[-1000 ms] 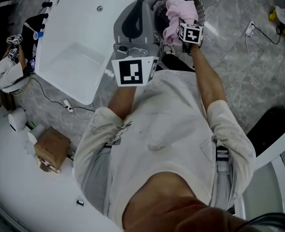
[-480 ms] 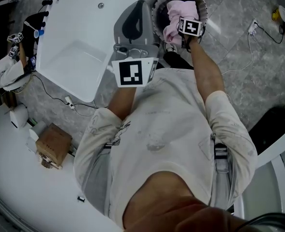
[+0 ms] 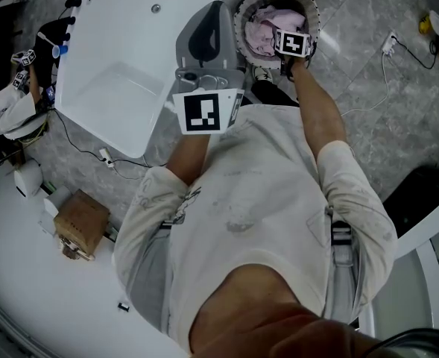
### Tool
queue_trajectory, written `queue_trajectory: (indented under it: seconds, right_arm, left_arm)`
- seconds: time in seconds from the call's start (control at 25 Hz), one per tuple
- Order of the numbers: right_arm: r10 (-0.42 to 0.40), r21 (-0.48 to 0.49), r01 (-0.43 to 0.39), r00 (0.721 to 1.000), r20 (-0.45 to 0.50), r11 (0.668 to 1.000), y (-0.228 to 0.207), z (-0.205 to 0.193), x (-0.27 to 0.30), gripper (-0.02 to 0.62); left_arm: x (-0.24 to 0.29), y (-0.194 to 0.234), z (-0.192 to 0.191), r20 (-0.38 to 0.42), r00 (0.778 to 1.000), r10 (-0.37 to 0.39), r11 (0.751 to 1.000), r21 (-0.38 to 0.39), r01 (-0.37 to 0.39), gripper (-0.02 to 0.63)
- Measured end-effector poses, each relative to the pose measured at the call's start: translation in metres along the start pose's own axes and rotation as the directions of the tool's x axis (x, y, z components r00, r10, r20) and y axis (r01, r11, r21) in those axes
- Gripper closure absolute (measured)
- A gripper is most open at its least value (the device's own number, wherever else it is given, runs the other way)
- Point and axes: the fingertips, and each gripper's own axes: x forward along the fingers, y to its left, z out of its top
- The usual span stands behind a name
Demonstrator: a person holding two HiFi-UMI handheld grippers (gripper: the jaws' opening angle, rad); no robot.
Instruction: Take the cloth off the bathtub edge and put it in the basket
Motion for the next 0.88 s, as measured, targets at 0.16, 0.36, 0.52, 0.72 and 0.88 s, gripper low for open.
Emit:
queue_trajectory:
  seconds: [0.16,0.36,0.52,0.72,0.88]
  right_arm:
    - [0.013,-0.025,-0.012,1.0,0.002,1.0,0.001,-0.006,0.006,0.268]
    - [0.011,-0.059,-0.012,1.0,-0.018,0.998,0.007,-0.011,0.0,0.268]
    - [0.034,-0.12,-0.039,0.999,-0.041,0.992,0.025,-0.013,0.006,0.268]
    - [0.063,-0.212,-0.076,0.996,-0.065,0.974,0.064,-0.011,0.013,0.268]
    - [0.094,-0.297,-0.118,0.991,-0.095,0.947,0.111,-0.011,0.02,0.268]
  left_arm:
    - [-0.004,0.006,0.002,0.003,1.0,0.016,1.0,0.0,-0.016,0.606]
    - [-0.012,0.019,0.007,0.012,0.999,0.052,0.999,0.0,-0.052,0.606]
    - [-0.022,0.038,0.012,0.021,0.994,0.108,0.994,0.0,-0.108,0.606]
    - [-0.051,0.073,0.018,0.037,0.977,0.209,0.978,0.005,-0.21,0.606]
    - [-0.083,0.114,0.022,0.045,0.948,0.315,0.949,0.004,-0.315,0.606]
